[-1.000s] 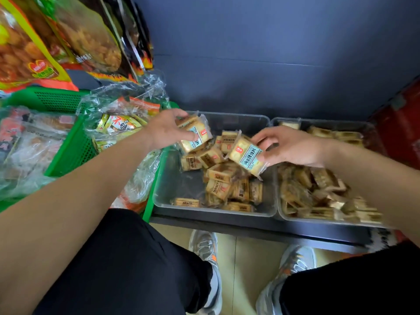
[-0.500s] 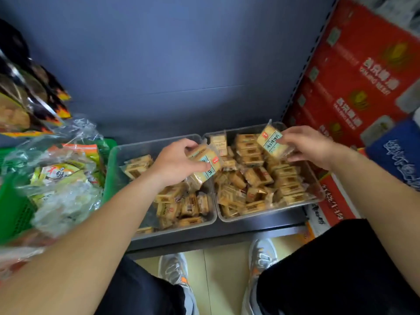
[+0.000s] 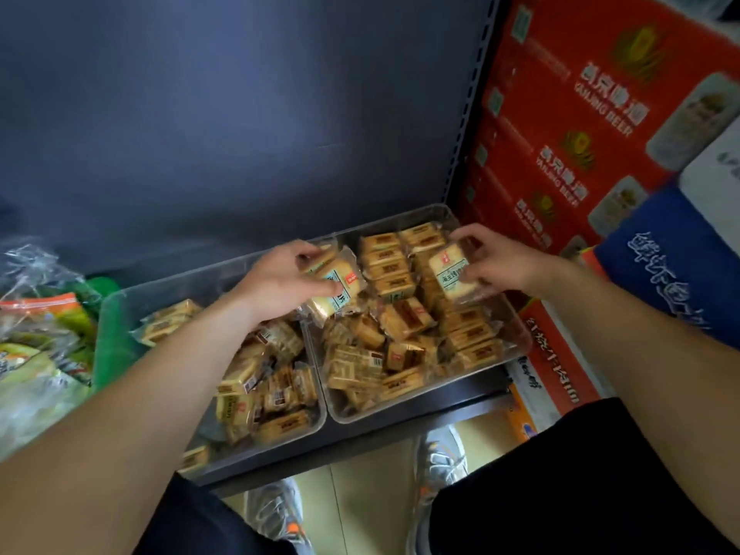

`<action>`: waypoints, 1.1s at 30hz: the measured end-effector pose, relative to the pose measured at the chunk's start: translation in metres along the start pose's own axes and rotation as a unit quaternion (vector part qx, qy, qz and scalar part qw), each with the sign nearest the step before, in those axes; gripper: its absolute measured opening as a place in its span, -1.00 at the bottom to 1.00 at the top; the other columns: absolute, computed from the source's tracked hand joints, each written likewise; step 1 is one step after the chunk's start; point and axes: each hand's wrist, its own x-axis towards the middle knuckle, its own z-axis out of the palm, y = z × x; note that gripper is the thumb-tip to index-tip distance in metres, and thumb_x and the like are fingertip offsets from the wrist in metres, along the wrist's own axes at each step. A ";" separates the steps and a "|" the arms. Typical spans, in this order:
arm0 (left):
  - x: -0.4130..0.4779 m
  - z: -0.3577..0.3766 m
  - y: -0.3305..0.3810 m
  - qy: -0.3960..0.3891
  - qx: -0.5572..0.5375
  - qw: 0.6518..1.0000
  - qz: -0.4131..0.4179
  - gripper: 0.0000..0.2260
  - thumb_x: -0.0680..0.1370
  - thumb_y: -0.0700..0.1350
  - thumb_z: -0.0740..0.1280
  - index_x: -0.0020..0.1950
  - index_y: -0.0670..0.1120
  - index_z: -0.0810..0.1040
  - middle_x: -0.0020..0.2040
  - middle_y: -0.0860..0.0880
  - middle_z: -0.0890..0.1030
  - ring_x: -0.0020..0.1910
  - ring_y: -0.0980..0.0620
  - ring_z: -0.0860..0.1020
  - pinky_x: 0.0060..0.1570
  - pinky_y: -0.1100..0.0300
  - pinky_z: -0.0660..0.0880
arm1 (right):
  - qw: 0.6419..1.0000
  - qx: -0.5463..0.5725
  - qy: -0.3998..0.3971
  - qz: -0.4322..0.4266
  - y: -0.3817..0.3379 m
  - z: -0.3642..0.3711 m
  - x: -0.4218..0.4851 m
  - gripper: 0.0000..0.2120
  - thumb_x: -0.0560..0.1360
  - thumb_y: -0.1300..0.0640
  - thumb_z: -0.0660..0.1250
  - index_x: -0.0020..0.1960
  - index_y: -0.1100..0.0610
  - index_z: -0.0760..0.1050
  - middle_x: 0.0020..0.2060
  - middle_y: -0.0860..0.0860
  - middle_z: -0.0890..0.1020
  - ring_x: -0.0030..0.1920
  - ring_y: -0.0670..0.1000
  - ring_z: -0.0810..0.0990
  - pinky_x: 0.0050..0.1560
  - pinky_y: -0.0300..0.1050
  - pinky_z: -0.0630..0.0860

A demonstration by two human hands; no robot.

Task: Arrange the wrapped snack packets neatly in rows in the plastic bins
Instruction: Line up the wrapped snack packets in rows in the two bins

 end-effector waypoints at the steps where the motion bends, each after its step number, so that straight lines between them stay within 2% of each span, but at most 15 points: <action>1: 0.003 0.002 0.001 -0.007 0.000 1.000 0.002 -0.40 0.39 0.04 0.61 0.38 0.03 0.50 0.20 0.06 0.58 0.18 0.03 0.55 0.10 0.16 0.39 | 1.000 0.000 0.005 0.002 0.002 0.003 0.008 -0.45 0.54 0.42 0.36 0.36 -0.06 0.34 0.01 0.00 0.56 -0.08 -0.02 0.64 -0.22 -0.13 0.66; 3: 0.009 0.006 0.002 -0.024 0.007 1.000 0.005 -0.39 0.41 0.02 0.60 0.40 0.02 0.49 0.17 0.07 0.58 0.08 0.10 0.55 -0.01 0.25 0.40 | 0.999 -0.031 0.021 0.002 0.009 0.009 0.023 -0.47 0.53 0.39 0.40 0.36 -0.03 0.34 0.01 -0.03 0.54 -0.07 -0.04 0.61 -0.30 -0.24 0.60; 6: 0.016 0.009 0.003 -0.037 0.004 0.999 0.011 -0.38 0.43 -0.01 0.59 0.44 0.01 0.46 0.14 0.09 0.55 0.04 0.16 0.52 -0.11 0.37 0.35 | 0.984 -0.166 0.059 -0.005 0.015 0.012 0.040 -0.35 0.51 0.31 0.43 0.51 0.02 0.29 0.13 0.03 0.60 0.10 0.05 0.60 0.04 -0.07 0.60; 8: 0.019 0.009 0.004 -0.036 -0.005 0.999 0.009 -0.36 0.43 -0.01 0.59 0.46 0.01 0.44 0.16 0.09 0.53 0.11 0.11 0.50 -0.05 0.31 0.37 | 0.963 -0.254 0.087 -0.001 0.013 0.011 0.043 -0.36 0.49 0.27 0.42 0.52 0.05 0.31 0.20 0.11 0.60 0.16 0.12 0.59 0.16 0.04 0.58; 10: 0.021 0.008 0.004 -0.029 -0.006 1.000 0.005 -0.37 0.43 0.00 0.59 0.45 0.02 0.45 0.16 0.09 0.53 0.13 0.08 0.50 0.05 0.24 0.36 | 0.929 -0.347 0.126 -0.005 0.004 0.012 0.040 -0.46 0.49 0.21 0.40 0.45 0.05 0.39 0.20 0.10 0.56 0.18 0.15 0.56 0.14 0.08 0.58; 12: 0.022 0.007 0.001 -0.020 -0.007 1.000 0.002 -0.39 0.41 0.02 0.60 0.41 0.04 0.47 0.15 0.08 0.56 0.13 0.06 0.52 0.06 0.20 0.37 | 0.900 -0.402 0.160 -0.059 -0.007 0.020 0.034 -0.58 0.51 0.11 0.40 0.35 0.01 0.47 0.19 0.06 0.53 0.20 0.14 0.53 0.10 0.05 0.56; 14: 0.023 0.003 -0.004 -0.007 -0.011 1.000 0.003 -0.39 0.39 0.05 0.61 0.39 0.04 0.49 0.17 0.07 0.59 0.15 0.03 0.55 0.05 0.18 0.40 | 0.923 -0.344 0.110 -0.133 -0.013 0.032 0.029 -0.68 0.52 0.07 0.43 0.27 -0.05 0.53 0.15 -0.03 0.56 0.19 0.06 0.55 0.10 -0.02 0.54; 16: 0.023 -0.001 -0.010 0.003 -0.015 1.000 0.000 -0.39 0.38 0.06 0.61 0.38 0.05 0.49 0.17 0.06 0.60 0.14 0.03 0.56 0.03 0.19 0.41 | 0.949 -0.280 -0.037 -0.136 -0.013 0.048 0.027 -0.64 0.53 0.11 0.46 0.30 -0.08 0.53 0.17 -0.12 0.55 0.22 -0.02 0.55 0.17 -0.09 0.52; 17: 0.023 -0.003 -0.012 0.007 -0.015 1.000 -0.001 -0.38 0.38 0.07 0.61 0.38 0.04 0.49 0.17 0.06 0.61 0.14 0.03 0.57 0.03 0.19 0.41 | 0.941 -0.300 -0.097 -0.124 -0.011 0.055 0.028 -0.57 0.53 0.10 0.46 0.37 -0.09 0.49 0.22 -0.12 0.53 0.25 -0.03 0.52 0.23 -0.08 0.50; 19: 0.022 -0.005 -0.017 0.009 -0.013 1.000 -0.001 -0.36 0.36 0.08 0.62 0.38 0.04 0.49 0.17 0.06 0.60 0.15 0.02 0.56 0.09 0.16 0.42 | 0.916 -0.363 -0.140 -0.099 -0.005 0.065 0.032 -0.41 0.53 0.07 0.47 0.50 -0.12 0.36 0.31 -0.06 0.48 0.25 0.00 0.48 0.24 -0.06 0.47; 23: 0.020 -0.008 -0.024 0.010 -0.014 1.000 -0.001 -0.36 0.34 0.08 0.63 0.37 0.04 0.50 0.17 0.06 0.61 0.15 0.02 0.58 0.13 0.15 0.43 | 0.892 -0.426 -0.123 -0.094 -0.002 0.065 0.038 -0.31 0.46 -0.06 0.52 0.51 -0.07 0.33 0.33 -0.03 0.44 0.30 0.04 0.44 0.17 -0.10 0.42; 24: 0.020 -0.009 -0.025 0.011 -0.018 1.000 0.000 -0.36 0.35 0.07 0.63 0.37 0.04 0.50 0.16 0.06 0.61 0.15 0.03 0.58 0.12 0.15 0.44 | 0.889 -0.430 -0.124 -0.095 -0.003 0.064 0.038 -0.33 0.43 -0.10 0.53 0.47 -0.07 0.38 0.27 -0.05 0.45 0.30 0.04 0.43 0.17 -0.08 0.43; 27: 0.019 -0.014 -0.026 0.021 -0.026 0.999 0.002 -0.37 0.36 0.05 0.62 0.37 0.03 0.50 0.15 0.05 0.61 0.13 0.04 0.57 0.07 0.19 0.42 | 0.894 -0.418 -0.132 -0.097 -0.011 0.060 0.035 -0.60 0.40 -0.12 0.55 0.18 -0.10 0.53 0.11 -0.11 0.46 0.17 0.01 0.46 0.12 -0.04 0.48; 30: 0.018 -0.019 -0.029 0.032 -0.037 0.999 0.001 -0.37 0.38 0.03 0.62 0.40 0.02 0.48 0.17 0.04 0.60 0.15 0.03 0.57 0.07 0.21 0.42 | 0.933 -0.325 -0.128 -0.090 -0.023 0.053 0.033 -0.75 0.47 -0.02 0.53 0.08 -0.04 0.55 0.06 -0.06 0.58 0.07 -0.01 0.56 0.07 -0.07 0.53; 33: 0.017 -0.021 -0.029 0.043 -0.041 0.998 0.000 -0.36 0.38 0.03 0.62 0.41 0.03 0.47 0.20 0.05 0.59 0.17 0.03 0.56 0.06 0.23 0.42 | 0.980 -0.163 -0.037 -0.104 -0.033 0.048 0.042 -0.83 0.53 0.00 0.47 0.06 0.04 0.57 -0.04 -0.01 0.66 -0.02 0.00 0.64 0.01 -0.07 0.57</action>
